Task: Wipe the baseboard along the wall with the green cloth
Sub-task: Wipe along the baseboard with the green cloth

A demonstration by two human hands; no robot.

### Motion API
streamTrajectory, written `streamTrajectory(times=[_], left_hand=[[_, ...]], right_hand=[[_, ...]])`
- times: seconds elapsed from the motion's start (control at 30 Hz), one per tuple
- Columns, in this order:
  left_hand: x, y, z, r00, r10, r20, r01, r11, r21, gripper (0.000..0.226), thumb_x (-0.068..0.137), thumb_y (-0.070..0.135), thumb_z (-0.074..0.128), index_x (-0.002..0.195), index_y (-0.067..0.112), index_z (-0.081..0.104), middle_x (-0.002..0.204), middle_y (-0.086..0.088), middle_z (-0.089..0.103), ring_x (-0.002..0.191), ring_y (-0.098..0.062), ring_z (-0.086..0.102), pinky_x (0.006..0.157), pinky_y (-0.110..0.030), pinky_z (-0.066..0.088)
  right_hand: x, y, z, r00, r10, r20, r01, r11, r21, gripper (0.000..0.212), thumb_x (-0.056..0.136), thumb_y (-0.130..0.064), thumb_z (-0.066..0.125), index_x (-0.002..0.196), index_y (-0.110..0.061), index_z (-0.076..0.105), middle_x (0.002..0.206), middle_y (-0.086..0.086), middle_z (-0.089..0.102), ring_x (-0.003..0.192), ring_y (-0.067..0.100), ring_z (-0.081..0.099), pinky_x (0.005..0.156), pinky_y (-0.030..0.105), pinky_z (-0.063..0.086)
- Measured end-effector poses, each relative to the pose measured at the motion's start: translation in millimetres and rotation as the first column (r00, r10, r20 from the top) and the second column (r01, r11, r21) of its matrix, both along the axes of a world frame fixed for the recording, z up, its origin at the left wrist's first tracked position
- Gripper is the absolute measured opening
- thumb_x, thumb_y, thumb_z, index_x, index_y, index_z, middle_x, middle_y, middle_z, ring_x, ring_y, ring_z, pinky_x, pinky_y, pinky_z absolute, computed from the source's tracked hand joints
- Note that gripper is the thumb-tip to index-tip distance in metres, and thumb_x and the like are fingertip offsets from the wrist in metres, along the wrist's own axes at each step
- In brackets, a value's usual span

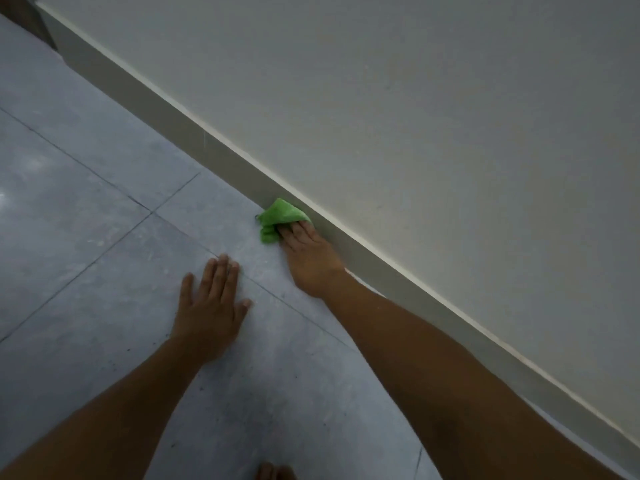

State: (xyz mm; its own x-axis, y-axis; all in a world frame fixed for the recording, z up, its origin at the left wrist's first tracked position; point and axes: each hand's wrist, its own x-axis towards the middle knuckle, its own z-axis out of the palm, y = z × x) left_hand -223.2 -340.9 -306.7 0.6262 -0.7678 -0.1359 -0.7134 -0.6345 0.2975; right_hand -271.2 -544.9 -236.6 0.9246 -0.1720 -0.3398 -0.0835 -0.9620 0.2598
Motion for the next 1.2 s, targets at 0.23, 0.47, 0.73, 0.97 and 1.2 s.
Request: streamTrajectory(times=[0.23, 0.47, 0.73, 0.97, 1.2], left_hand=[[-27, -21, 10, 1.0, 0.017, -0.018, -0.018, 0.997, -0.07, 0.067, 0.09, 0.043, 0.018, 0.145, 0.003, 0.022, 0.154, -0.016, 0.017, 0.142, -0.027, 0.01, 0.11, -0.055, 0.001], [-90, -76, 4, 0.998, -0.058, 0.007, 0.058, 0.998, -0.018, 0.065, 0.094, 0.045, 0.023, 0.146, 0.007, 0.017, 0.154, -0.015, 0.015, 0.143, -0.027, 0.007, 0.112, -0.058, 0.005], [-84, -70, 4, 0.993, -0.118, 0.018, 0.119, 0.993, -0.022, 0.067, 0.094, 0.047, 0.02, 0.146, 0.006, 0.018, 0.155, -0.015, 0.015, 0.143, -0.026, 0.007, 0.112, -0.057, 0.004], [-84, -70, 5, 0.992, -0.127, 0.008, 0.127, 0.991, -0.03, 0.067, 0.093, 0.047, 0.018, 0.146, 0.006, 0.017, 0.155, -0.015, 0.015, 0.143, -0.026, 0.007, 0.112, -0.057, 0.001], [-77, -68, 6, 0.989, -0.149, -0.026, 0.148, 0.989, -0.028, 0.069, 0.093, 0.05, 0.015, 0.147, 0.007, 0.01, 0.155, -0.013, 0.009, 0.143, -0.025, 0.003, 0.111, -0.057, -0.001]], right_hand=[[-156, -13, -7, 0.796, -0.574, 0.19, 0.495, 0.799, 0.34, 0.061, 0.082, -0.033, 0.057, 0.138, -0.014, 0.043, 0.123, 0.012, 0.055, 0.107, 0.03, 0.054, 0.078, 0.038, 0.051], [-328, -35, 0, 0.667, -0.698, 0.261, 0.708, 0.703, 0.073, 0.047, 0.081, -0.035, 0.066, 0.124, -0.016, 0.06, 0.126, 0.023, 0.053, 0.1, 0.039, 0.058, 0.081, 0.045, 0.049], [-294, -29, -16, 0.254, -0.862, 0.438, 0.868, 0.403, 0.29, 0.019, 0.08, 0.008, 0.053, 0.093, 0.001, 0.064, 0.091, 0.018, 0.065, 0.079, 0.034, 0.061, 0.072, 0.042, 0.051], [-267, -22, -16, 0.47, -0.8, 0.373, 0.768, 0.578, 0.274, 0.04, 0.079, -0.002, 0.067, 0.117, -0.011, 0.06, 0.107, 0.013, 0.064, 0.093, 0.03, 0.062, 0.075, 0.038, 0.053], [-279, -33, -19, 0.614, -0.724, 0.315, 0.707, 0.682, 0.189, 0.045, 0.077, -0.006, 0.068, 0.12, -0.019, 0.061, 0.108, 0.015, 0.063, 0.081, 0.031, 0.062, 0.064, 0.036, 0.052]])
